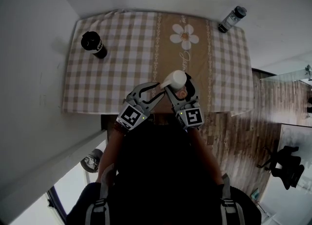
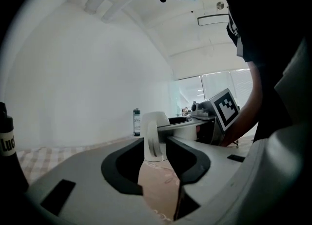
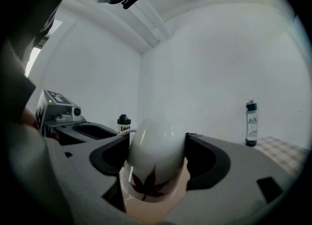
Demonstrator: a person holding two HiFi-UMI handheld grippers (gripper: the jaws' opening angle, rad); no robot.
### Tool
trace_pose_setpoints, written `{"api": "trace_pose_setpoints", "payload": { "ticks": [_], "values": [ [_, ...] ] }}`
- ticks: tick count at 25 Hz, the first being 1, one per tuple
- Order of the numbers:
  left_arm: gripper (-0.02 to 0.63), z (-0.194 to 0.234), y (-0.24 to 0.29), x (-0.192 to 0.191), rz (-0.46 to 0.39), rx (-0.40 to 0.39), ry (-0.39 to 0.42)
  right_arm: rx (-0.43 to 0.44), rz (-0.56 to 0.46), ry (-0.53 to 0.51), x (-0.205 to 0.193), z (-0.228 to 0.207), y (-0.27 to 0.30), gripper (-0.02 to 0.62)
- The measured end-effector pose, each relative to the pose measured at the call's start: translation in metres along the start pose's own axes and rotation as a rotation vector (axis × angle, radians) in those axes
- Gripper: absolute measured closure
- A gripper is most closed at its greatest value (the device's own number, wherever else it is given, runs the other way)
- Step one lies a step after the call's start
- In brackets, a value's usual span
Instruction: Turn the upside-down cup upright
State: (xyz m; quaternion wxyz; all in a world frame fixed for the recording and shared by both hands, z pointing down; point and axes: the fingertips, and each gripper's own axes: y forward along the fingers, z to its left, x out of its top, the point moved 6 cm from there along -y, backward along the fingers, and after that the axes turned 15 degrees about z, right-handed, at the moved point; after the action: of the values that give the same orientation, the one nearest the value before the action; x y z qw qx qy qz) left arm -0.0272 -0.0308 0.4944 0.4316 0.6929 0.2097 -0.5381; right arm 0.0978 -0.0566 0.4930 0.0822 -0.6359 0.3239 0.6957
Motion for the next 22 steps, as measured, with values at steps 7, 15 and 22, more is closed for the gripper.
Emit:
{"api": "trace_pose_setpoints", "payload": {
  "ticks": [7,15,22],
  "values": [
    [0.523,-0.001,-0.002,-0.004,0.001,-0.018,0.005,0.016,-0.035,-0.041,0.003,0.008,0.0,0.224],
    [0.528,-0.003,-0.003,-0.008,0.013,-0.047,0.01,0.076,-0.015,-0.134,0.002,0.011,0.004,0.224],
    [0.532,0.0,0.005,-0.014,0.005,-0.056,-0.062,0.189,0.043,-0.193,-0.002,0.002,0.018,0.216]
  ]
}}
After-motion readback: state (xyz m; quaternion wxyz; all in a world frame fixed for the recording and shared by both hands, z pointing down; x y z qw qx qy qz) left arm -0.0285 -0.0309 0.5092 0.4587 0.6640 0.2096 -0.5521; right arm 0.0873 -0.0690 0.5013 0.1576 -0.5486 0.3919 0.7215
